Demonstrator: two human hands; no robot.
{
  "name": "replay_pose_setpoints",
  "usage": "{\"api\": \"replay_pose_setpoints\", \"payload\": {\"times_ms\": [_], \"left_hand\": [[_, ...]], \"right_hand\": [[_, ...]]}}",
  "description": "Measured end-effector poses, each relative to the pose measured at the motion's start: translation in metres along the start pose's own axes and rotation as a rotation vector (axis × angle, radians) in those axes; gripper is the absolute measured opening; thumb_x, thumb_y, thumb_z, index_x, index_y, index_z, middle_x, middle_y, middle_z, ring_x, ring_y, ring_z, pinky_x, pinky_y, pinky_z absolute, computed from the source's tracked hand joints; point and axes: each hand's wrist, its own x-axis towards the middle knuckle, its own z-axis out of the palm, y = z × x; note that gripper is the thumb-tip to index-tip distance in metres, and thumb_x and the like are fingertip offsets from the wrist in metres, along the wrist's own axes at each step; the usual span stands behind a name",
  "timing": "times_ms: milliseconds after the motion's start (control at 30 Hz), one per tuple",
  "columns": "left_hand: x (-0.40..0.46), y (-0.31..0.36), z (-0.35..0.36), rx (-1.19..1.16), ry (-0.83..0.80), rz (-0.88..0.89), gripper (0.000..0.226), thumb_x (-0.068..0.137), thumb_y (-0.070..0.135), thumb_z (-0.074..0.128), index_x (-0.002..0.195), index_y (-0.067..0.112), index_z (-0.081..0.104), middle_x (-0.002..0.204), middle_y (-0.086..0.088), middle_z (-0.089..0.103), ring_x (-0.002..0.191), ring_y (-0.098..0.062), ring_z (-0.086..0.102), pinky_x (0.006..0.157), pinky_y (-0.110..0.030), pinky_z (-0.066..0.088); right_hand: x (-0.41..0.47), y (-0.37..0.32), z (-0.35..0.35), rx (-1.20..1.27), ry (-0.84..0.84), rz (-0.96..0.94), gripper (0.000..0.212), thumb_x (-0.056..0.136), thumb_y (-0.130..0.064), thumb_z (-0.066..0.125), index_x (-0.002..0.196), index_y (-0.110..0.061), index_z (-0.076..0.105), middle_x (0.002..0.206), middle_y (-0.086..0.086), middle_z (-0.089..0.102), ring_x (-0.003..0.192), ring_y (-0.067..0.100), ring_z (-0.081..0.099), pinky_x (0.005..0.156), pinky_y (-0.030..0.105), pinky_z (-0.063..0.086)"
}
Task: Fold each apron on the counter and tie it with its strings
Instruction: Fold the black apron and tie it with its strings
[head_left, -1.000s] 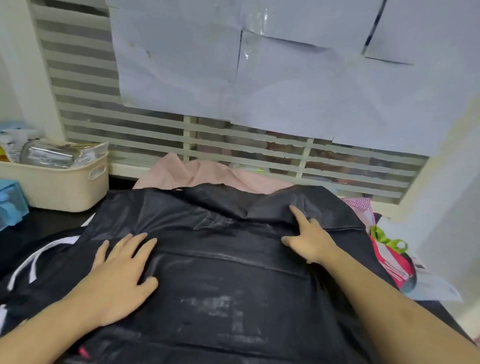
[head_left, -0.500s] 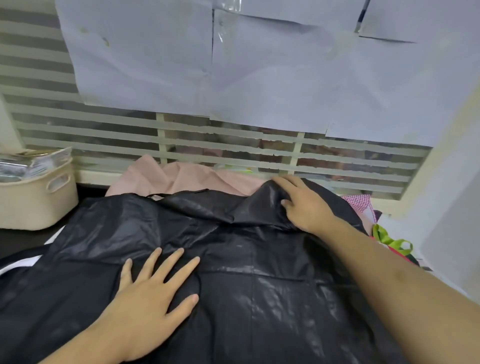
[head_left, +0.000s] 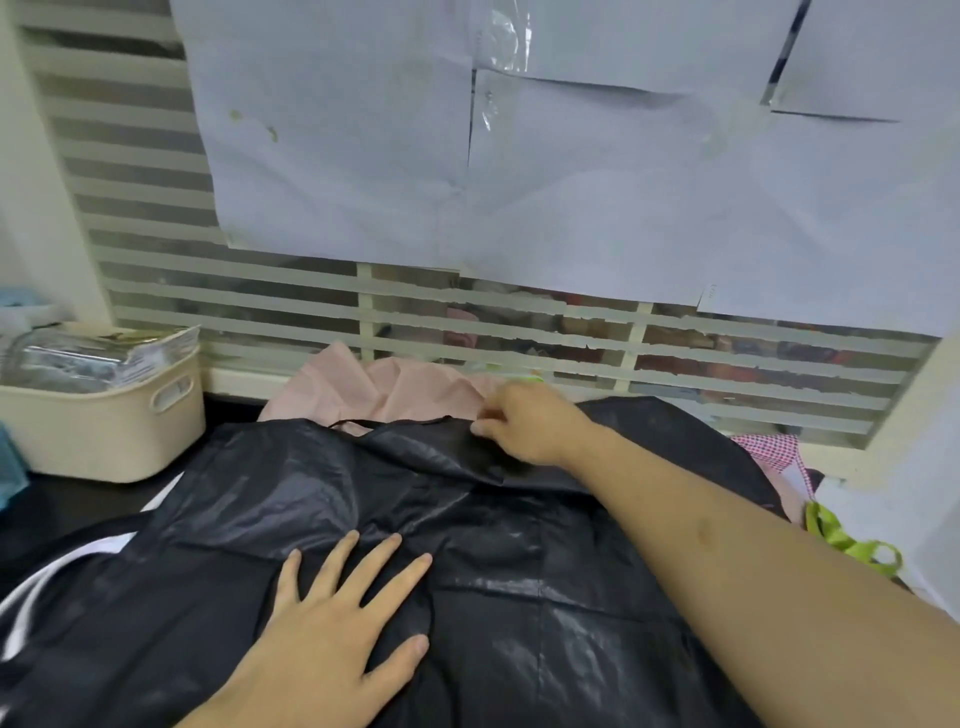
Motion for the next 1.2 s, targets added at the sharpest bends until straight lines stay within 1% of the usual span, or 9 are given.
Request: {"api": "replay_pose_setpoints", "payload": {"times_ms": [67,167,400,533,700,833,900,1033,1200], "left_hand": [[0.001,0.000,0.002,0.041,0.014,0.001,0.070,0.096,0.080,0.025,0.156,0.047,0.041,0.153,0.014,0.056,0.134,-0.027,0.061,0.107,-0.060,0.033],[0.000,0.000,0.003,0.029,-0.009,-0.008,0.070,0.096,0.080,0.025,0.155,0.047,0.042,0.152,0.013,0.056,0.134,-0.027,0.061,0.105,-0.055,0.022],[0.001,0.001,0.002,0.009,-0.033,-0.019,0.070,0.096,0.079,0.024,0.154,0.047,0.044,0.151,0.012,0.058,0.132,-0.029,0.063,0.103,-0.057,0.024],[0.003,0.000,0.007,0.027,-0.011,-0.018,0.070,0.095,0.081,0.025,0.154,0.048,0.044,0.151,0.013,0.058,0.132,-0.027,0.062,0.110,-0.055,0.011],[0.002,0.002,0.004,-0.022,-0.030,-0.079,0.069,0.095,0.080,0.026,0.151,0.048,0.048,0.149,0.012,0.060,0.129,-0.028,0.065,0.100,-0.060,0.025],[0.001,0.000,0.007,-0.017,-0.049,-0.090,0.067,0.095,0.080,0.027,0.152,0.051,0.044,0.150,0.014,0.059,0.132,-0.027,0.063,0.100,-0.063,0.029],[0.001,0.001,-0.002,-0.078,-0.107,-0.080,0.064,0.095,0.081,0.024,0.155,0.058,0.033,0.160,0.019,0.045,0.144,-0.026,0.050,0.106,-0.067,0.031],[0.009,0.007,-0.011,-0.201,-0.081,-0.046,0.076,0.079,0.091,-0.007,0.151,0.069,-0.015,0.160,0.032,-0.026,0.159,-0.017,-0.019,0.123,-0.064,-0.007],[0.011,0.008,-0.027,-0.257,-0.121,-0.096,0.073,0.084,0.090,0.001,0.152,0.068,-0.011,0.161,0.034,-0.023,0.159,-0.017,-0.019,0.125,-0.061,-0.010]], "right_hand": [[0.007,-0.008,0.007,-0.111,-0.170,0.068,0.040,0.090,-0.052,0.072,0.110,-0.018,0.070,0.105,0.000,0.068,0.100,0.026,0.063,0.091,0.040,0.054],[0.013,-0.012,0.003,-0.150,-0.180,0.080,0.012,0.087,-0.025,0.075,0.089,-0.017,0.066,0.093,0.002,0.066,0.092,0.029,0.062,0.074,0.033,0.051],[0.018,-0.036,-0.047,-0.031,0.502,0.079,0.022,0.093,-0.015,0.052,0.113,-0.022,0.060,0.094,0.000,0.064,0.082,0.027,0.058,0.068,0.036,0.048],[-0.008,-0.043,-0.023,0.067,0.336,-0.028,0.051,0.093,-0.013,0.052,0.142,-0.017,0.040,0.110,0.003,0.062,0.093,0.029,0.063,0.077,0.045,0.057],[-0.086,-0.025,0.034,-0.106,0.419,-0.035,0.031,0.101,-0.031,0.046,0.130,-0.021,0.045,0.116,-0.003,0.050,0.102,0.022,0.056,0.077,0.037,0.054],[-0.148,0.027,0.081,-0.141,0.197,0.117,0.057,0.101,-0.057,0.030,0.152,-0.033,0.040,0.149,-0.007,0.045,0.137,0.018,0.042,0.115,0.034,0.038],[-0.177,0.069,0.089,-0.119,0.128,0.285,0.080,0.094,-0.079,0.011,0.160,-0.039,0.032,0.166,-0.006,0.032,0.153,0.018,0.027,0.127,0.033,0.021],[-0.213,0.117,0.078,-0.031,0.048,0.509,0.102,0.080,-0.082,-0.018,0.166,-0.037,0.014,0.174,-0.006,0.012,0.160,0.015,0.007,0.130,0.030,0.005],[-0.242,0.059,0.061,-0.108,0.180,0.338,0.069,0.101,-0.058,0.033,0.165,-0.034,0.019,0.170,-0.011,0.019,0.158,0.015,0.018,0.128,0.027,0.012]]}}
